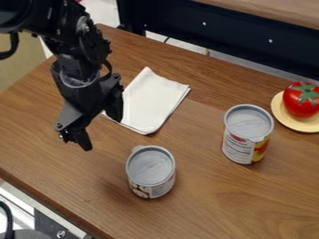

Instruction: Move the can to the left side of the table

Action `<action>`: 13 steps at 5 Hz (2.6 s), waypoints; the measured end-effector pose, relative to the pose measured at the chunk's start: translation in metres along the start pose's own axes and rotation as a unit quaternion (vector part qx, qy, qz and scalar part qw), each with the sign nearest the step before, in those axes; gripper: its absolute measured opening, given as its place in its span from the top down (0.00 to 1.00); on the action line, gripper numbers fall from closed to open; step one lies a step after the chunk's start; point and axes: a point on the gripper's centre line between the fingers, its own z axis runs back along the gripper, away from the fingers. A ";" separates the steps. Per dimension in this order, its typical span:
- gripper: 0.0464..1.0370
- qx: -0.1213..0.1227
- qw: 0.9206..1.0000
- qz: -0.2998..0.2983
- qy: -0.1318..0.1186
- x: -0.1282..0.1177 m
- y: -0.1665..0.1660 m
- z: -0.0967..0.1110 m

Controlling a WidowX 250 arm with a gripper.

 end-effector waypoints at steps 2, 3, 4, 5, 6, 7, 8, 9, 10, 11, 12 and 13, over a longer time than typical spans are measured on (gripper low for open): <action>0.04 0.004 1.000 0.023 0.001 -0.018 0.002 0.001; 0.04 0.020 0.999 0.029 0.017 -0.040 0.001 0.007; 0.04 0.025 0.999 0.036 0.024 -0.065 -0.006 0.015; 0.04 0.032 0.996 0.044 0.063 -0.102 -0.012 0.020; 0.04 0.005 0.995 0.067 0.077 -0.132 -0.015 0.020; 0.04 0.018 0.995 0.057 0.079 -0.150 -0.013 0.005; 0.04 0.012 0.993 0.073 0.093 -0.158 -0.019 -0.009; 0.04 0.005 0.993 0.079 0.089 -0.156 -0.020 -0.017; 0.04 0.003 0.991 0.096 0.091 -0.144 -0.017 -0.025; 0.04 0.013 0.991 0.101 0.083 -0.128 -0.012 -0.034; 0.04 0.010 0.993 0.102 0.063 -0.111 -0.009 -0.039; 0.04 0.030 0.993 0.101 0.045 -0.095 -0.005 -0.044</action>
